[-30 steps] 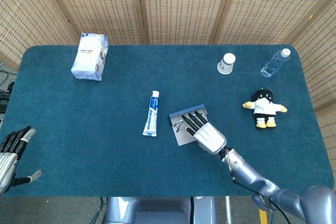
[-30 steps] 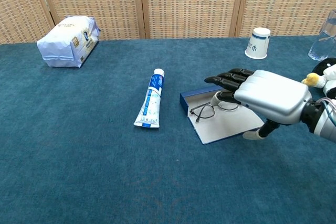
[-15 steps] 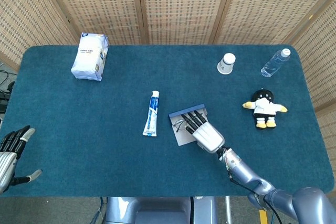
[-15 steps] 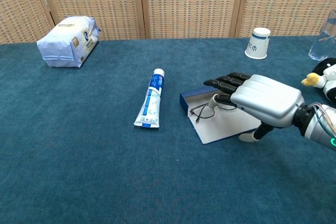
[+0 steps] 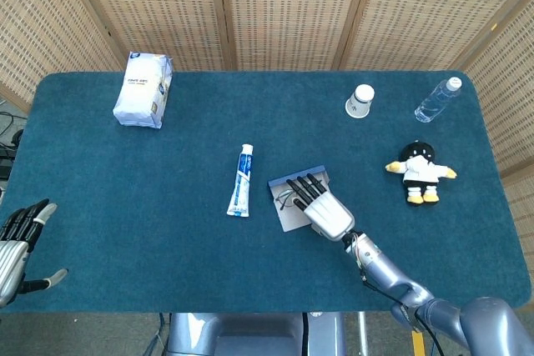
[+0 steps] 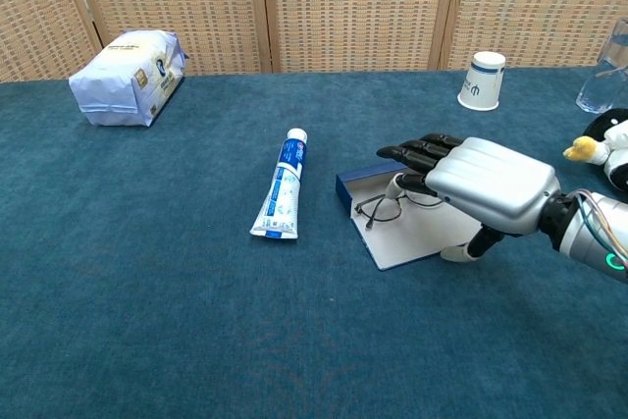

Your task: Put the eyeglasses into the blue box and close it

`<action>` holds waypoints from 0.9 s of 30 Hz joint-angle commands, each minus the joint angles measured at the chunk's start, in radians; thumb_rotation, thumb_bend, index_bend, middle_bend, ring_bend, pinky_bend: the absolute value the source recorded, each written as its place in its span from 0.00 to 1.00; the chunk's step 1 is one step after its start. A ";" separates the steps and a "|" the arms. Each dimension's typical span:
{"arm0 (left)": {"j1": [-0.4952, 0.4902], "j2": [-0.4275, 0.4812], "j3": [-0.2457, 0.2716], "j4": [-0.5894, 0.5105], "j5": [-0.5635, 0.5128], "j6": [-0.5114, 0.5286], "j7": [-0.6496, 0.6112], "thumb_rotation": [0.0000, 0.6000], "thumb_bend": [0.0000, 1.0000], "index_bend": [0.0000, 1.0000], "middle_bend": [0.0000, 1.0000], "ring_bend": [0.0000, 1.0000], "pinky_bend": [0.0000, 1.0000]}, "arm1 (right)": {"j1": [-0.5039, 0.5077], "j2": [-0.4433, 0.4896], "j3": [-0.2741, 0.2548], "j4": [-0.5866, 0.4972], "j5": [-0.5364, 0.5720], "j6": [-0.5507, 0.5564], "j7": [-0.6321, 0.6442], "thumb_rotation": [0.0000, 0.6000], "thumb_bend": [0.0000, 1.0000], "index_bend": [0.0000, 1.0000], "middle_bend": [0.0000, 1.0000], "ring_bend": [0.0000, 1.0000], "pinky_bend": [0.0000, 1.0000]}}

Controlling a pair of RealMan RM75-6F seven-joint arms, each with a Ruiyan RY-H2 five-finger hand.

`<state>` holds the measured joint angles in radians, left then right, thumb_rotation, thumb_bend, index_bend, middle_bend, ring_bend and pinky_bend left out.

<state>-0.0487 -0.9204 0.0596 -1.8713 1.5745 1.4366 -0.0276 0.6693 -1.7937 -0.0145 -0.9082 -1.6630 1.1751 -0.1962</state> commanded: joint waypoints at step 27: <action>-0.004 -0.007 -0.003 -0.004 -0.016 -0.011 0.022 1.00 0.10 0.00 0.00 0.00 0.00 | -0.002 -0.010 -0.013 0.022 -0.021 0.009 0.014 1.00 0.34 0.23 0.00 0.00 0.08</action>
<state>-0.0527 -0.9276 0.0564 -1.8753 1.5587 1.4257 -0.0059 0.6678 -1.8045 -0.0274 -0.8861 -1.6833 1.1836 -0.1818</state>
